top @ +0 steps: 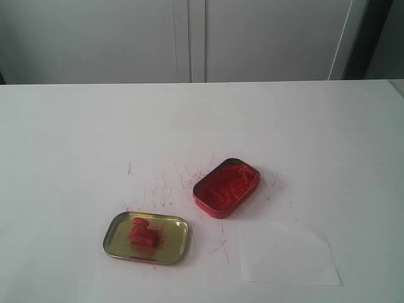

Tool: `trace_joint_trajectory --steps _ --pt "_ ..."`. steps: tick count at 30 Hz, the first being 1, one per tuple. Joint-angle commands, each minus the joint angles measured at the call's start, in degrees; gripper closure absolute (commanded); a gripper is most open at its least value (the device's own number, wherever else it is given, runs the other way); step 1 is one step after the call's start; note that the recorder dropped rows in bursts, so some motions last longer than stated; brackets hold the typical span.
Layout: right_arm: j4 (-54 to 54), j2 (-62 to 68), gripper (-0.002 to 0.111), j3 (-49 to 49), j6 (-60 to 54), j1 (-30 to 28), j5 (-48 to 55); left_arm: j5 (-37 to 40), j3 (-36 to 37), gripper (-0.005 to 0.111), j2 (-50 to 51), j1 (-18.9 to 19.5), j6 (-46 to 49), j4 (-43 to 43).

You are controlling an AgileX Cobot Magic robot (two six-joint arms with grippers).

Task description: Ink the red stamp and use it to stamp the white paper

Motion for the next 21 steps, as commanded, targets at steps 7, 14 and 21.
trace_joint_trajectory --steps 7,14,21 --pt "-0.37 -0.35 0.108 0.28 0.24 0.04 -2.49 -0.05 0.1 0.107 -0.02 -0.15 -0.22 -0.33" --pt "-0.37 -0.35 0.108 0.28 0.24 0.04 -21.7 -0.05 0.1 0.107 -0.02 -0.15 -0.22 -0.33" --pt "-0.37 -0.35 0.108 0.28 0.24 0.04 -28.42 -0.05 0.1 0.107 -0.02 -0.15 -0.22 -0.33"
